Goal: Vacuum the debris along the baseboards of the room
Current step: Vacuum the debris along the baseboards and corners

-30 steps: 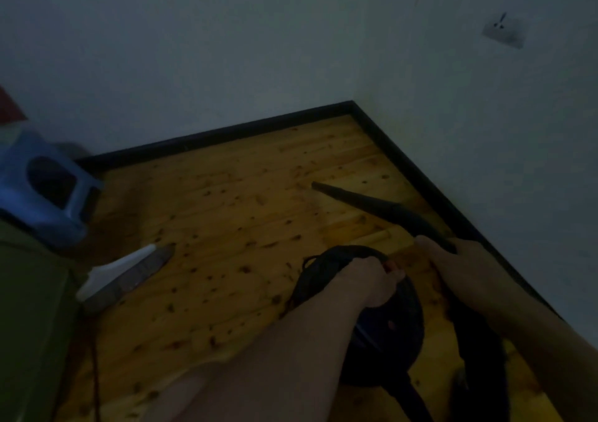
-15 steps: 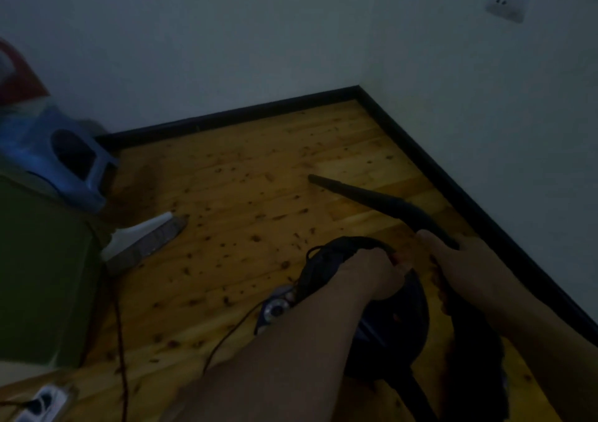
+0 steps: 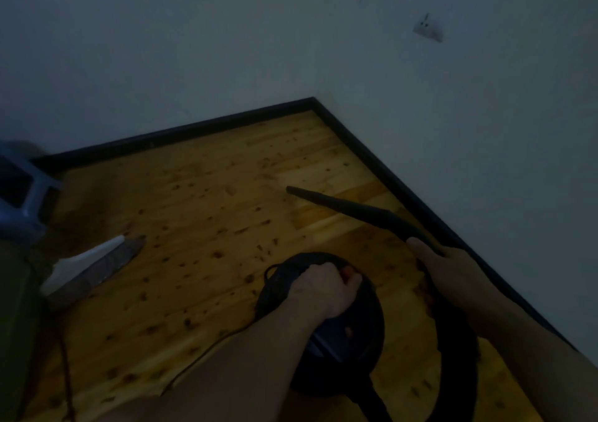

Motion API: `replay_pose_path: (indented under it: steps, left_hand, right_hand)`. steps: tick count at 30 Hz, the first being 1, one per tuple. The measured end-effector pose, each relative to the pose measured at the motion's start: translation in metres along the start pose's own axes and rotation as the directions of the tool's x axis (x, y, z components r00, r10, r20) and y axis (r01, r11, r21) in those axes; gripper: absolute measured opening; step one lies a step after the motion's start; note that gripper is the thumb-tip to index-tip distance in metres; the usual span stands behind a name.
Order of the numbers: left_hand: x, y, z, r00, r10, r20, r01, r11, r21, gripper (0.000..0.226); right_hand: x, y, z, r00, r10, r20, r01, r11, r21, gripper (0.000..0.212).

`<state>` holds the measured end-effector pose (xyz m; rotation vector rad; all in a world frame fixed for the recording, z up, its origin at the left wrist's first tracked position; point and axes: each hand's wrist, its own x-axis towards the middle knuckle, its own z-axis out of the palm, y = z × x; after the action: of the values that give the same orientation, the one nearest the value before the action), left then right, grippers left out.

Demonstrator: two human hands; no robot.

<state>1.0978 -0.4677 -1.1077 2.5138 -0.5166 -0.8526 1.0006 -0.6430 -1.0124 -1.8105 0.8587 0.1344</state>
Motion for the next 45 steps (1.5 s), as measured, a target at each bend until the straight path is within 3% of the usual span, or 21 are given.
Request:
replay_pose_path:
  steps: [10,16,21,25,34,39,45]
  left_hand:
    - [-0.016,0.007,0.019,0.993,0.076,0.085,-0.082,0.995,0.063,0.066]
    - [-0.035,0.017,0.033,0.988,0.114,0.107,-0.123,0.989,0.077,0.081]
    - [-0.056,0.025,0.046,0.983,0.141,0.121,-0.153,0.983,0.097,0.078]
    - [-0.077,0.031,0.061,0.986,0.122,0.111,-0.135,0.983,0.12,0.062]
    - [-0.124,0.041,0.106,0.975,0.18,0.133,-0.199,0.969,0.146,0.063]
    - [-0.155,0.047,0.123,0.967,0.203,0.151,-0.226,0.962,0.155,0.063]
    - [-0.183,0.048,0.15,0.975,0.199,0.098,-0.214,0.959,0.185,0.064]
  right_hand:
    - [-0.019,0.021,-0.004,0.995,0.067,-0.077,-0.06,0.994,0.093,0.045]
    - [-0.037,0.033,0.009,0.99,0.023,-0.142,-0.014,0.998,0.067,0.048]
    - [-0.062,0.05,-0.001,0.98,0.076,-0.186,-0.06,0.994,0.089,0.05]
    - [-0.087,0.066,-0.013,0.972,0.083,-0.218,-0.058,0.992,0.115,0.045]
    - [-0.132,0.115,-0.035,0.96,0.127,-0.249,-0.075,0.976,0.206,0.048]
    - [-0.157,0.134,-0.037,0.96,0.122,-0.251,-0.08,0.982,0.169,0.05]
    - [-0.184,0.158,-0.04,0.957,0.124,-0.262,-0.078,0.98,0.181,0.049]
